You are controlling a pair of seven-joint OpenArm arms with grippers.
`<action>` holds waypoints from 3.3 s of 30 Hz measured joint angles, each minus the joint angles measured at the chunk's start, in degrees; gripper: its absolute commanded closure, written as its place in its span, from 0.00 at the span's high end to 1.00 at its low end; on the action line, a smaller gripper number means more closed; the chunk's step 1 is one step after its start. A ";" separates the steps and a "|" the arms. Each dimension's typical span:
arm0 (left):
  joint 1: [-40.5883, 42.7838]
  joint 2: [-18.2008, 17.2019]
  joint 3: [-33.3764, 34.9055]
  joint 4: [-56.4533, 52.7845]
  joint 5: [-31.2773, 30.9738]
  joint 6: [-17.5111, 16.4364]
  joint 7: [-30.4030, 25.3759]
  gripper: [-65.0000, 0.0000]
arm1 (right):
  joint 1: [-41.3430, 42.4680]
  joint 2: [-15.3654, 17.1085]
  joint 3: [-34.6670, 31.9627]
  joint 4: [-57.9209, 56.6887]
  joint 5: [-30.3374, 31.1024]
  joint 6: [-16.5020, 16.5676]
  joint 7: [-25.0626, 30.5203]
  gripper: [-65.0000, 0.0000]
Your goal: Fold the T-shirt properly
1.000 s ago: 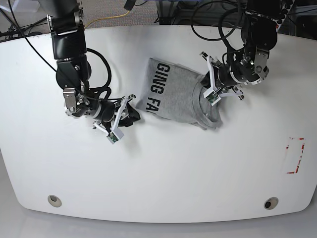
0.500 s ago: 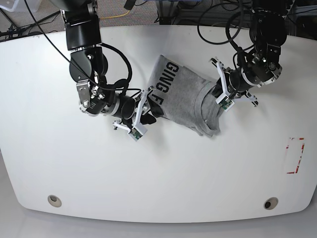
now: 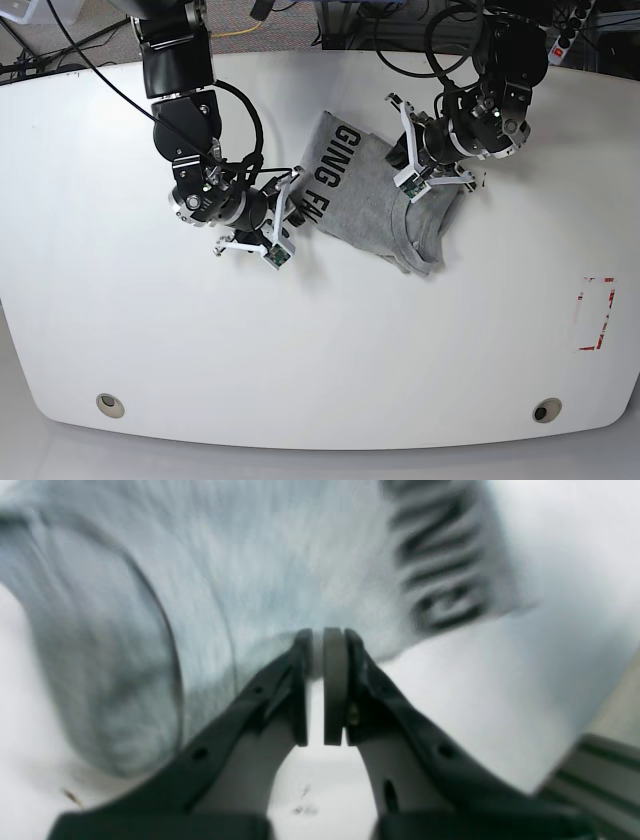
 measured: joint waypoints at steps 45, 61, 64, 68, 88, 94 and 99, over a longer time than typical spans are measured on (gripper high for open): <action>-7.32 3.48 -12.15 2.23 0.72 0.44 8.22 0.40 | -14.69 -0.52 -7.98 15.04 -1.73 -0.28 -0.37 0.28; -2.14 5.75 -8.11 -10.54 -1.79 10.95 -5.33 0.40 | -14.05 0.57 0.31 15.89 -1.01 0.04 -0.50 0.28; -2.54 4.20 -7.78 -13.70 -3.28 10.25 -8.63 0.40 | -14.03 0.31 0.24 15.89 -0.81 0.17 -0.35 0.28; -2.58 1.53 -9.33 -14.97 -4.92 9.20 -10.49 0.40 | -14.03 0.42 0.26 15.89 -0.85 0.07 -0.37 0.28; -8.46 -26.05 -30.47 -42.71 -1.09 -6.49 -14.99 0.40 | -14.53 1.57 0.31 18.45 -1.05 0.07 -0.35 0.28; -9.70 -31.10 -30.12 -45.46 0.13 -6.56 -14.95 0.40 | -15.32 1.57 0.33 19.34 -1.03 0.07 -0.15 0.28; -10.12 -34.03 -30.25 -43.80 0.15 -6.54 -14.82 0.40 | -15.34 1.55 0.31 19.34 -1.05 0.07 -0.17 0.28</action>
